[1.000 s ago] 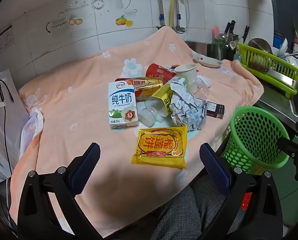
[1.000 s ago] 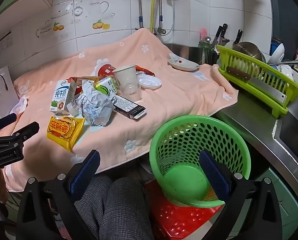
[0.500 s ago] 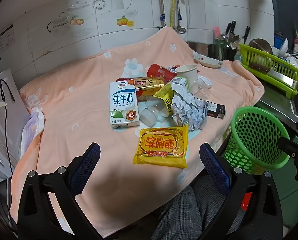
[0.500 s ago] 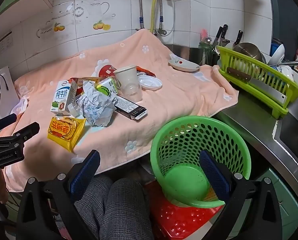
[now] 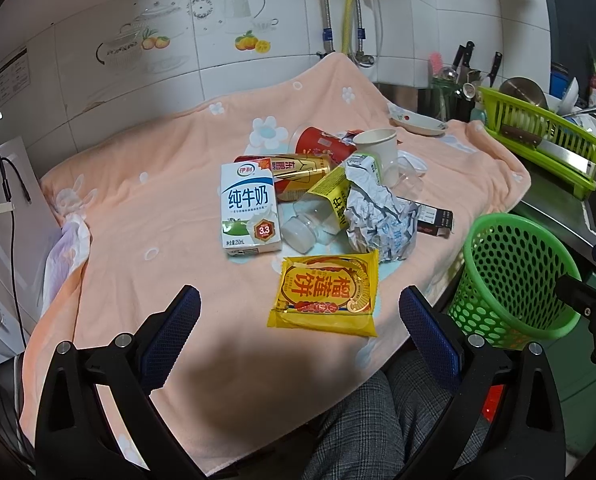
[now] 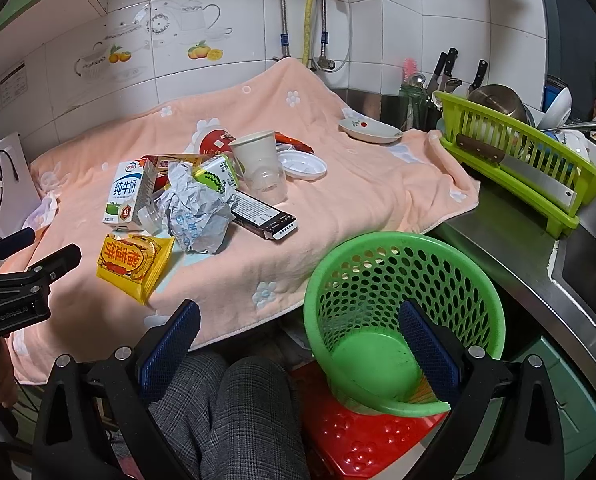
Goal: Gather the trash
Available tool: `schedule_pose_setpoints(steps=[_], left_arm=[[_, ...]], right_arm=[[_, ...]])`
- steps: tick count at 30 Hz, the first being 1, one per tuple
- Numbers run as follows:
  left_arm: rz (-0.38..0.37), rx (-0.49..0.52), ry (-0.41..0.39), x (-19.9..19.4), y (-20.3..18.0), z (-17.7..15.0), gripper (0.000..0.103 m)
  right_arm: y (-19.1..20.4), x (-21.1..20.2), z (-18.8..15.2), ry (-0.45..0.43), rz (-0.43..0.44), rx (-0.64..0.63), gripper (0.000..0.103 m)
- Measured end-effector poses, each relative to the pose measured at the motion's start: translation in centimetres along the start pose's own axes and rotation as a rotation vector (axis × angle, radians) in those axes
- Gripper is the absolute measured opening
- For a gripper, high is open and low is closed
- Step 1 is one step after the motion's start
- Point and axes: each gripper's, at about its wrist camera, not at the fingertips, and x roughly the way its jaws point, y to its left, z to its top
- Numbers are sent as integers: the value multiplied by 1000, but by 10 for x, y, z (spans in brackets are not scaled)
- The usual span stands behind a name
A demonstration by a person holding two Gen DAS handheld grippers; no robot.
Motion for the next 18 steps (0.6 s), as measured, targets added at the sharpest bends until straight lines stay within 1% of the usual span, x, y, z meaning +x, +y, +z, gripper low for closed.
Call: schedule_pose_setpoints(steps=[18], left_arm=[[7, -5, 0, 4, 3, 1, 98]], right_arm=[[6, 5, 1, 0, 10, -7, 96]])
